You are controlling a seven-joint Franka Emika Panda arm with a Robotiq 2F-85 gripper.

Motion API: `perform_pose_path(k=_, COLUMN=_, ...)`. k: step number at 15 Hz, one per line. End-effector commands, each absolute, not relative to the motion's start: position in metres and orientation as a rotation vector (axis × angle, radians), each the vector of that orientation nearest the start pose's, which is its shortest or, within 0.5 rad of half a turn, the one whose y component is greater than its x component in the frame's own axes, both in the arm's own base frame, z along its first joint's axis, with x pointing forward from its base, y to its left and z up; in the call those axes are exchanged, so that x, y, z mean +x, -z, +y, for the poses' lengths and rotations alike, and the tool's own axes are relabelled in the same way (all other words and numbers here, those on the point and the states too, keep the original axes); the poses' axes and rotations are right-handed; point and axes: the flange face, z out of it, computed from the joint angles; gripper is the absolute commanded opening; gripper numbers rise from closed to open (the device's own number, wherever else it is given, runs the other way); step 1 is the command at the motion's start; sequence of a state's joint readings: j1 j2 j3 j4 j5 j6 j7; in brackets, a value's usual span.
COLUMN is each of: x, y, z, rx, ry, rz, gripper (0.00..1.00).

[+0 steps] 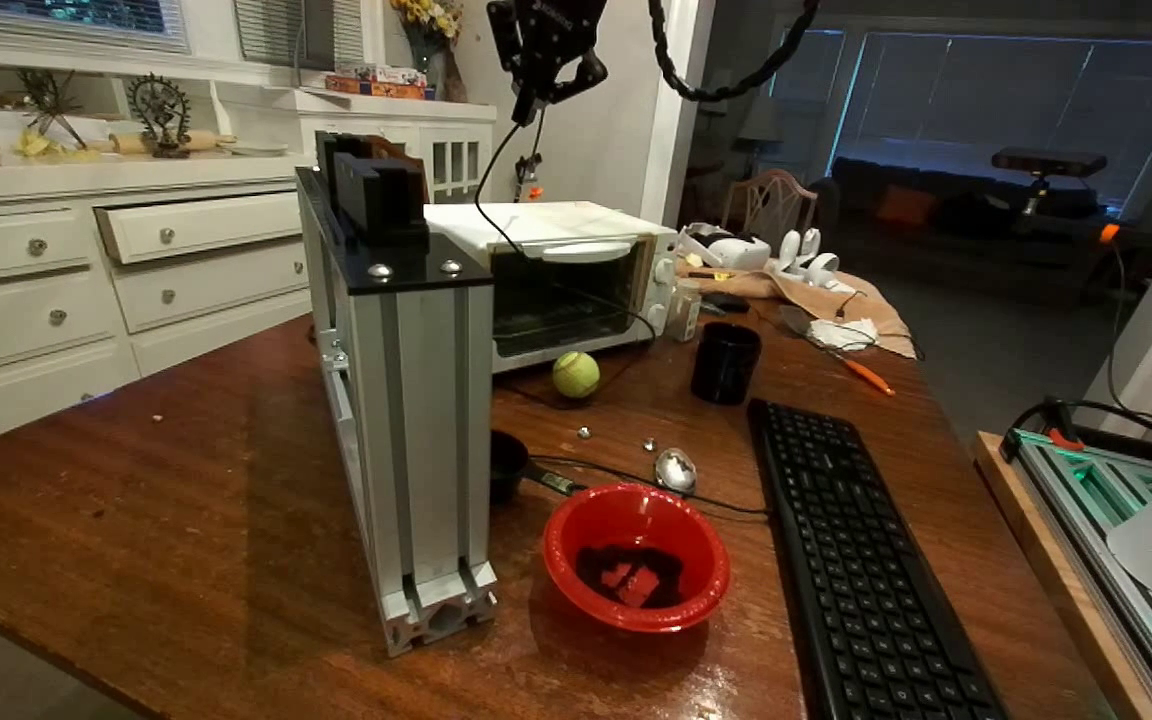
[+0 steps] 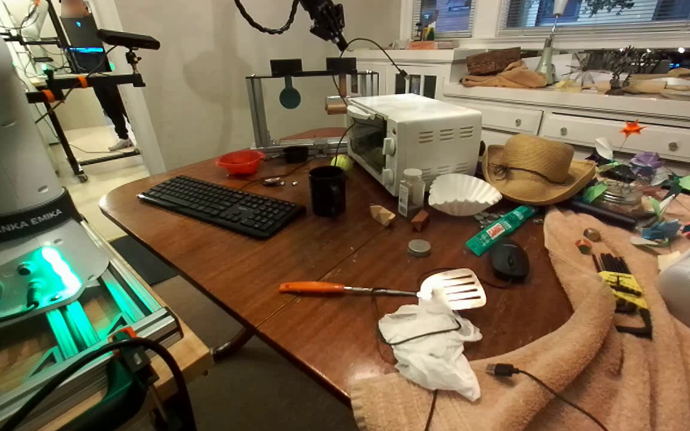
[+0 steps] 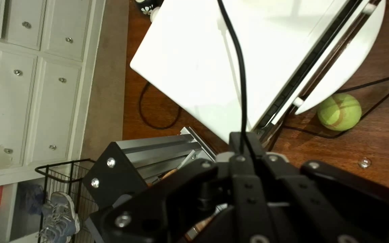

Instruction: Move the black cable backwards

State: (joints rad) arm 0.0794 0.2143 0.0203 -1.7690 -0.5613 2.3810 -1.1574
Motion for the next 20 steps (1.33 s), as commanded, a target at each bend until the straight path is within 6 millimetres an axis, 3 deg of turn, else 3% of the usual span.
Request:
perform_pose_path(k=1, x=0.655, y=-0.484, z=0.064, rx=1.778, ry=-0.157, rz=1.834, gripper=0.01)
perform_pose_path(k=4, x=0.670, y=-0.488, z=0.077, rx=1.705, ry=-0.237, rz=1.848, gripper=0.01)
perform_pose_path(k=8, x=0.698, y=-0.486, z=0.081, rx=1.593, ry=-0.317, rz=1.888, gripper=0.01)
perform_pose_path(k=14, x=0.740, y=-0.477, z=0.069, rx=1.562, ry=-0.454, rz=1.900, gripper=0.01)
perform_pose_path(k=20, x=0.768, y=-0.477, z=0.046, rx=1.664, ry=-0.501, rz=1.821, gripper=0.01)
